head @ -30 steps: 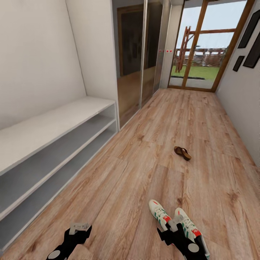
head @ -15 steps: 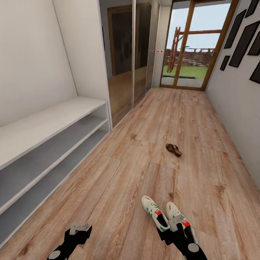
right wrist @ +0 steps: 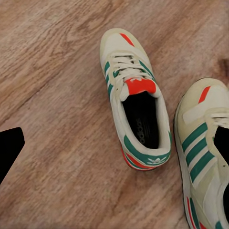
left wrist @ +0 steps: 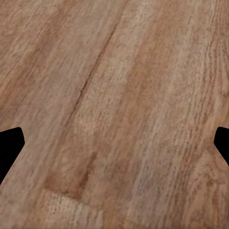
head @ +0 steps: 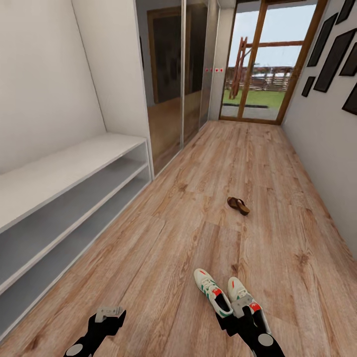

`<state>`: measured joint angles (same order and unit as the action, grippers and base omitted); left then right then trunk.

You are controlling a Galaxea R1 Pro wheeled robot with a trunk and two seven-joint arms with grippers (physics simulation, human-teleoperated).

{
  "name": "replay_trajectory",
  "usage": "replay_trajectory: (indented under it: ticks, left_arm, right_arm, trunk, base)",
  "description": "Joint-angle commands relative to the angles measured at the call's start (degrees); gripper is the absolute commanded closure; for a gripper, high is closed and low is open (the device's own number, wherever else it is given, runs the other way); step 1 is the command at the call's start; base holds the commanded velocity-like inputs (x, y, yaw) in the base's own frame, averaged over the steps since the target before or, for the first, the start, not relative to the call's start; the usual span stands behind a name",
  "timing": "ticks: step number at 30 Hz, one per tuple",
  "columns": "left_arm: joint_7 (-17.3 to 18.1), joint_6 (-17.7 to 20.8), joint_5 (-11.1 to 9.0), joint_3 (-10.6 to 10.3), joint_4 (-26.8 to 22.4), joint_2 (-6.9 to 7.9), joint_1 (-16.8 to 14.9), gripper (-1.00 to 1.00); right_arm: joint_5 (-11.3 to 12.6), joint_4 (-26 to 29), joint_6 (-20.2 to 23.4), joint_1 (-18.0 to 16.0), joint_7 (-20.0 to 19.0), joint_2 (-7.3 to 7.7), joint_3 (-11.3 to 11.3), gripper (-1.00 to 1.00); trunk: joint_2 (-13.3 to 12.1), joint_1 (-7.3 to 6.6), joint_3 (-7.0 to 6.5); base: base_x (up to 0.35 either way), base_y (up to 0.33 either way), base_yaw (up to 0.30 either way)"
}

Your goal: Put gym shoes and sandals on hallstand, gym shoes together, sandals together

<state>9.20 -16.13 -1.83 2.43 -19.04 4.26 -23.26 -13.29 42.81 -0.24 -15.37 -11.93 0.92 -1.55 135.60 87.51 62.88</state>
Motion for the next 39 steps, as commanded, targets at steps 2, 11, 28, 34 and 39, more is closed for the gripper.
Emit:
replay_trajectory:
  ticks: [2,11,28,34,39]
  left_arm:
    - [0.46,-0.08,-0.21,0.27,0.05,-0.01,-0.03,-1.00]
    - [0.46,-0.06,-0.26,0.29,0.05,-0.03,-0.03,-1.00]
    - [0.46,-0.11,-0.28,0.29,0.05,-0.05,0.05,-1.00]
    - [0.46,-0.11,-0.25,0.29,0.05,-0.05,0.06,-1.00]
    - [0.46,-0.12,-0.21,0.29,0.05,-0.03,0.06,-1.00]
  right_arm:
    - [-0.50,0.04,-0.02,-0.01,-0.06,0.04,-0.04,-1.00]
    - [-0.50,0.00,-0.02,-0.01,-0.03,0.00,-0.03,-1.00]
    - [-0.50,0.03,-0.03,-0.01,-0.02,-0.02,-0.03,-1.00]
    - [-0.50,0.05,-0.03,-0.01,-0.02,-0.02,-0.03,-1.00]
    - [-0.50,0.05,-0.03,-0.01,-0.02,0.01,-0.03,-1.00]
  trunk:
    - [0.02,-0.01,0.07]
    - [1.62,0.87,1.26]
    - [7.66,4.21,5.89]
    - [7.72,4.32,7.31]
    - [7.72,4.32,7.47]
  base:
    - [0.000,0.000,0.000]
    - [0.000,0.000,0.000]
    - [0.000,0.000,0.000]
    - [0.000,0.000,0.000]
    - [0.000,0.000,0.000]
